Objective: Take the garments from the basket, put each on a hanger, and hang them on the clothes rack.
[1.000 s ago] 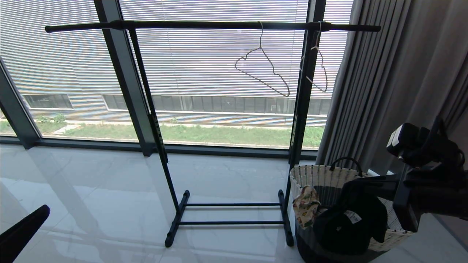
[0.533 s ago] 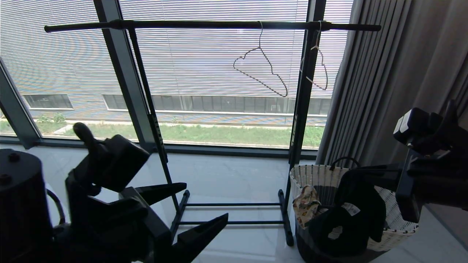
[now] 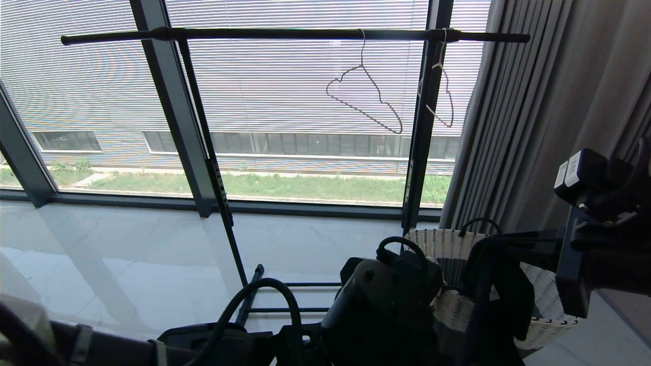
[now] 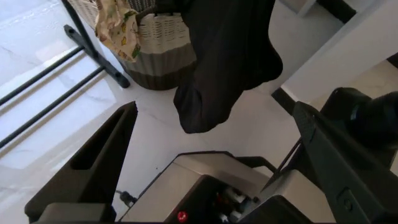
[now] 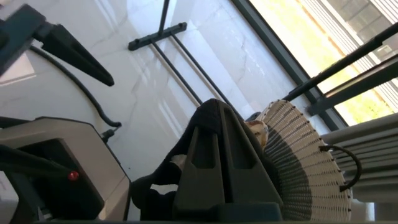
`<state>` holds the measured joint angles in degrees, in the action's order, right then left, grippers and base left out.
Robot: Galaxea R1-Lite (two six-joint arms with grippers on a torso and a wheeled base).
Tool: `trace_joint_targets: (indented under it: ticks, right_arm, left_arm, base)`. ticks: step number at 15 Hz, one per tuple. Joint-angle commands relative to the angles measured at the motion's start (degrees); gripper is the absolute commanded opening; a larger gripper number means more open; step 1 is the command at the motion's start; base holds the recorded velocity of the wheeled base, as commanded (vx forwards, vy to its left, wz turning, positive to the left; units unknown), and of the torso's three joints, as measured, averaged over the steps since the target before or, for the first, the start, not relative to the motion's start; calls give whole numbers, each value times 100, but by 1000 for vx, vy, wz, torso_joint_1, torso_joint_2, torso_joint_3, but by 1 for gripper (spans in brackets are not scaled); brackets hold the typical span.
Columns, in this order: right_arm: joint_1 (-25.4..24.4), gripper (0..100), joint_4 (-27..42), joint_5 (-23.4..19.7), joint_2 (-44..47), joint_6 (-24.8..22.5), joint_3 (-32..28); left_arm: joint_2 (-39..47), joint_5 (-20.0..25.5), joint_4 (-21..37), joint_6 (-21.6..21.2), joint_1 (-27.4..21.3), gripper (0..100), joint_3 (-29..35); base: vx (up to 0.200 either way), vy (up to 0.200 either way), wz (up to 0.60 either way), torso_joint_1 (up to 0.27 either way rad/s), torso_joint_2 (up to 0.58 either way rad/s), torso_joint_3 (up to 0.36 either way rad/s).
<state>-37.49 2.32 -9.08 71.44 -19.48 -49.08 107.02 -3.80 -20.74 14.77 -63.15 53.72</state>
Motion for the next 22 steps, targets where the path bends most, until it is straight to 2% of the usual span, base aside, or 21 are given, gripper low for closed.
trace_joint_targets:
  ticks: [1,3,5,6,9,10,13,18,19,21,22]
  right_arm:
    - [-4,0,-3,3,-16,-3,4]
    - [-4,0,-21,3,11,-3,4]
    - [-4,0,-21,3,11,-3,12]
    - [-13,0,-21,-6,11,-3,12]
    - [-110,0,-21,3,-7,-3,-5]
    - [-171,0,-21,3,-7,-3,-5]
    - [-242,0,-21,3,2,-3,-5]
    - [-233,0,-21,3,11,-3,4]
    - [-233,0,-21,3,11,-3,12]
    - [-215,0,-21,3,37,6,30]
    - [-180,0,-21,3,72,6,39]
  left_arm:
    - [768,11,-62,78,-22,100,340]
    - [759,152,-71,192,-40,100,402]
    - [926,143,-71,395,4,100,771]
    - [1110,73,-71,676,92,100,1211]
    - [1734,-296,-62,729,382,100,1817]
    - [1901,-393,-62,685,470,100,1826]
    - [2033,-534,-53,-309,681,100,1175]
    - [1928,-683,-62,-414,830,100,973]
    - [1893,-692,-62,-414,830,0,965]
    - [1787,-824,-62,-423,830,0,850]
    - [1673,-1043,-62,-432,822,0,666]
  base:
    - [0,0,0,0,0,0]
    - [0,0,0,0,0,0]
    - [0,0,0,0,0,0]
    - [0,0,0,0,0,0]
    - [0,0,0,0,0,0]
    - [0,0,0,0,0,0]
    - [0,0,0,0,0,0]
    - [0,0,0,0,0,0]
    - [0,0,0,0,0,0]
    - [0,0,0,0,0,0]
    - [0,0,0,0,0,0]
